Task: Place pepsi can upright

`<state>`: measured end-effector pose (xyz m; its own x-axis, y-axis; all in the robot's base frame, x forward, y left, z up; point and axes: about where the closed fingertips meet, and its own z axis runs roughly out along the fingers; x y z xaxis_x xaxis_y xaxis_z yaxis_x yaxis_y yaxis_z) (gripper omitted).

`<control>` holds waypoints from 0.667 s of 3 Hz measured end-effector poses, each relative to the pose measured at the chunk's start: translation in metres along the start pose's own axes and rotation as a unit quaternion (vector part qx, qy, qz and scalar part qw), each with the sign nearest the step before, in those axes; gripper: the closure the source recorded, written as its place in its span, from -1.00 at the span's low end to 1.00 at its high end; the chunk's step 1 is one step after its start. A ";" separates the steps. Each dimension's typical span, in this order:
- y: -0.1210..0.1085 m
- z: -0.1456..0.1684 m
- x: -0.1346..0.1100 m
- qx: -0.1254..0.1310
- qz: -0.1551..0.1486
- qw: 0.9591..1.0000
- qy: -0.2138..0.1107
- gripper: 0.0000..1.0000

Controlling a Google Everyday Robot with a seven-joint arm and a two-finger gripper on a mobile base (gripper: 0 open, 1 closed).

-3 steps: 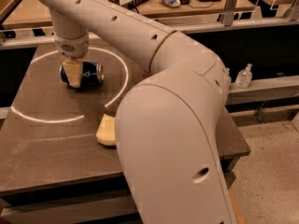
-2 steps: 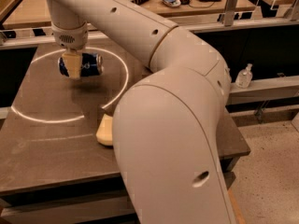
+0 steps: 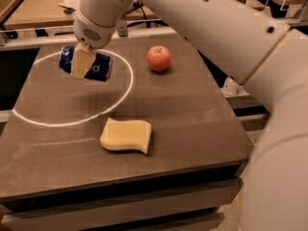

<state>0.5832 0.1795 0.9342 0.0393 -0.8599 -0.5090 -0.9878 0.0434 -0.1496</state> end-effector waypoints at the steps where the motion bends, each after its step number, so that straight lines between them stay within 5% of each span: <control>1: 0.030 -0.010 0.019 -0.004 0.014 0.994 -0.110 1.00; 2: 0.016 -0.029 0.034 0.024 0.053 0.975 -0.214 1.00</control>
Offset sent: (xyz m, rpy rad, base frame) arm 0.0364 -0.1707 0.0408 0.8086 -0.0824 -0.3311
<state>0.5645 0.1363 0.9386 0.0062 -0.5579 -0.8299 -0.9820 0.1531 -0.1103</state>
